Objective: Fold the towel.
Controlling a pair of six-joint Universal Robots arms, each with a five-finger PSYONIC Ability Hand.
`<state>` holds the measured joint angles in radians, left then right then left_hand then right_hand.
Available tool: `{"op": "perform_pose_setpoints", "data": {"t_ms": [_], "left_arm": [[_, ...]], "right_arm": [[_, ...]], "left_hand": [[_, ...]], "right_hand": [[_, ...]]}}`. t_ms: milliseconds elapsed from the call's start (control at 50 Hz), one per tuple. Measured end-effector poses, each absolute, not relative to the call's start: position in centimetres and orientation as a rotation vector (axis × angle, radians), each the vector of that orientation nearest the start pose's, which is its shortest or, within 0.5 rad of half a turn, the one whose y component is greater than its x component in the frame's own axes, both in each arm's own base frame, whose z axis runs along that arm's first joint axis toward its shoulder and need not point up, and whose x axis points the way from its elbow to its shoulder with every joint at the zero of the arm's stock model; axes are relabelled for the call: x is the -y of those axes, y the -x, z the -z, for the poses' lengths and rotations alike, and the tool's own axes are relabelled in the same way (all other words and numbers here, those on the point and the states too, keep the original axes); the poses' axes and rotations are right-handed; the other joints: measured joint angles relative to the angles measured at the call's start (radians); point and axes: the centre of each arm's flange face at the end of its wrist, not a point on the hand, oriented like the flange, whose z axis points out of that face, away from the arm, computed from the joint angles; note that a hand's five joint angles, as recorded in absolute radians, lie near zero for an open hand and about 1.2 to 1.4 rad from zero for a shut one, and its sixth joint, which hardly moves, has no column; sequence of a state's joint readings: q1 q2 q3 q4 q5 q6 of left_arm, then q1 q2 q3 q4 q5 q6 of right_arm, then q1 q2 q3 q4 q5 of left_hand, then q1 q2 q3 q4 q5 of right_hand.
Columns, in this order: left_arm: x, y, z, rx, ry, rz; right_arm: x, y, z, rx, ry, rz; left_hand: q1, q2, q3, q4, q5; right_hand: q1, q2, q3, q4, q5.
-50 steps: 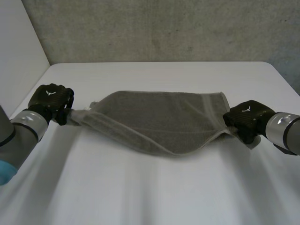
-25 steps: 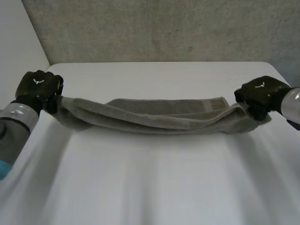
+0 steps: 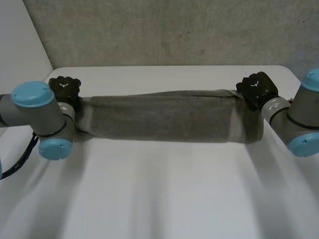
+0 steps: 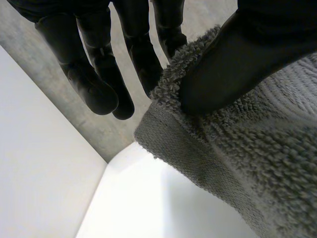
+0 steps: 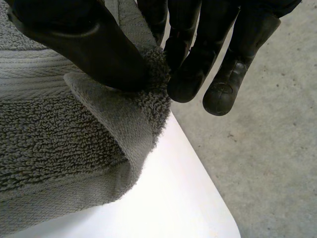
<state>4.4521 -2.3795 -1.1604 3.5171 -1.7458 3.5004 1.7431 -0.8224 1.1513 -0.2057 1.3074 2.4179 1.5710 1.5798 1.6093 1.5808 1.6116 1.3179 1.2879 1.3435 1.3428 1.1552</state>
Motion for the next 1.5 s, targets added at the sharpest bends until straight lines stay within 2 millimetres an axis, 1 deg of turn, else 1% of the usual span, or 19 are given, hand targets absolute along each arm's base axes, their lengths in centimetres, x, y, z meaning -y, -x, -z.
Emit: {"op": "perform_pose_setpoints", "data": {"t_ms": [80, 100, 120, 160, 220, 260, 400, 560, 620, 700, 760, 820, 900, 980, 1080, 1140, 1260, 1420, 1500], "left_arm": [[41.9, 23.3, -14.2, -2.081, -0.484, 2.035], [41.9, 23.5, -13.8, -2.09, -0.493, 2.026], [42.0, 23.7, -13.5, -2.094, -0.502, 2.023], [41.9, 24.1, -13.2, -2.1, -0.514, 2.02], [41.8, 24.5, -13.1, -2.1, -0.525, 2.023], [41.9, 24.6, -13.2, -2.095, -0.528, 2.03], [42.0, 24.8, -14.4, -2.069, -0.52, 2.063], [41.8, 24.7, -17.0, -2.025, -0.501, 2.115], [41.5, 24.6, -17.9, -2.014, -0.497, 2.128], [41.1, 24.5, -18.6, -2.01, -0.501, 2.134], [40.3, 24.3, -19.4, -2.014, -0.519, 2.139], [39.0, 24.2, -19.9, -2.029, -0.572, 2.145], [37.4, 24.1, -20.2, -2.044, -0.685, 2.145], [35.9, 23.8, -19.6, -2.02, -0.861, 2.093], [35.3, 23.1, -18.6, -1.968, -1.0, 2.01], [35.2, 22.9, -17.9, -1.948, -1.045, 1.967], [35.4, 22.8, -16.0, -1.942, -1.085, 1.91], [36.0, 23.1, -14.6, -1.92, -1.065, 1.934], [36.1, 23.3, -14.3, -1.91, -1.06, 1.947]], "right_arm": [[41.5, -22.9, -15.7, -2.107, 1.332, 2.176], [41.7, -22.9, -15.3, -2.112, 1.335, 2.169], [41.8, -22.9, -14.9, -2.12, 1.336, 2.16], [42.0, -22.9, -14.4, -2.133, 1.334, 2.153], [42.3, -22.8, -13.9, -2.154, 1.327, 2.152], [42.5, -22.7, -13.8, -2.172, 1.316, 2.159], [43.2, -22.3, -14.5, -2.216, 1.265, 2.223], [43.0, -22.0, -18.2, -2.166, 1.213, 2.359], [42.6, -21.9, -19.6, -2.145, 1.203, 2.392], [42.0, -21.8, -20.6, -2.136, 1.202, 2.401], [41.0, -21.6, -21.4, -2.151, 1.212, 2.371], [39.5, -21.4, -21.7, -2.202, 1.226, 2.28], [37.6, -21.2, -21.4, -2.29, 1.208, 2.103], [36.0, -21.2, -20.7, -2.334, 1.094, 1.864], [35.5, -20.9, -19.9, -2.33, 0.967, 1.689], [35.7, -20.5, -19.3, -2.331, 0.931, 1.641], [36.6, -19.9, -16.8, -2.349, 0.903, 1.582], [37.2, -19.8, -14.5, -2.383, 0.909, 1.564], [37.4, -19.7, -13.8, -2.407, 0.911, 1.562]], "left_hand": [[-0.001, 0.0, -0.01, -0.006, 0.0], [-0.03, -0.065, -0.08, -0.074, -0.07], [-0.237, -0.29, -0.285, -0.288, -0.279], [-0.58, -0.608, -0.616, -0.615, -0.614], [-0.849, -0.856, -0.894, -0.86, -0.892], [-0.966, -0.973, -1.007, -0.974, -1.015], [-1.05, -1.064, -1.102, -1.054, -1.116], [-1.05, -1.064, -1.101, -1.053, -1.117], [-1.05, -1.064, -1.101, -1.053, -1.117], [-1.05, -1.061, -1.098, -1.053, -1.098], [-1.047, -1.06, -1.09, -1.052, -1.087], [-1.04, -1.055, -1.076, -1.051, -1.074], [-1.031, -1.043, -1.066, -1.051, -1.064], [-1.026, -1.037, -1.061, -1.051, -1.06], [-1.026, -1.035, -1.061, -1.051, -1.058], [-1.026, -1.035, -1.061, -1.051, -1.058], [-1.026, -1.035, -1.061, -1.051, -1.058], [-1.026, -1.035, -1.061, -1.051, -1.058], [-1.026, -1.035, -1.061, -1.051, -1.058]], "right_hand": [[-0.007, -0.006, -0.005, -0.005, -0.004], [-0.196, -0.171, -0.198, -0.198, -0.196], [-0.413, -0.398, -0.426, -0.425, -0.431], [-0.76, -0.727, -0.749, -0.747, -0.78], [-1.024, -1.007, -1.052, -1.051, -1.08], [-1.069, -1.039, -1.096, -1.087, -1.127], [-1.082, -1.039, -1.1, -1.087, -1.134], [-1.086, -1.039, -1.1, -1.087, -1.134], [-1.086, -1.039, -1.1, -1.087, -1.134], [-1.086, -1.039, -1.1, -1.087, -1.134], [-1.086, -1.039, -1.1, -1.088, -1.136], [-1.074, -1.037, -1.097, -1.085, -1.101], [-1.038, -1.015, -1.07, -1.068, -1.042], [-1.018, -1.004, -1.05, -1.053, -1.02], [-1.018, -1.004, -1.05, -1.053, -1.018], [-1.018, -1.004, -1.05, -1.053, -1.018], [-1.009, -1.004, -1.041, -1.047, -1.01], [-0.913, -0.949, -0.935, -0.937, -0.908], [-0.887, -0.949, -0.904, -0.901, -0.879]]}}
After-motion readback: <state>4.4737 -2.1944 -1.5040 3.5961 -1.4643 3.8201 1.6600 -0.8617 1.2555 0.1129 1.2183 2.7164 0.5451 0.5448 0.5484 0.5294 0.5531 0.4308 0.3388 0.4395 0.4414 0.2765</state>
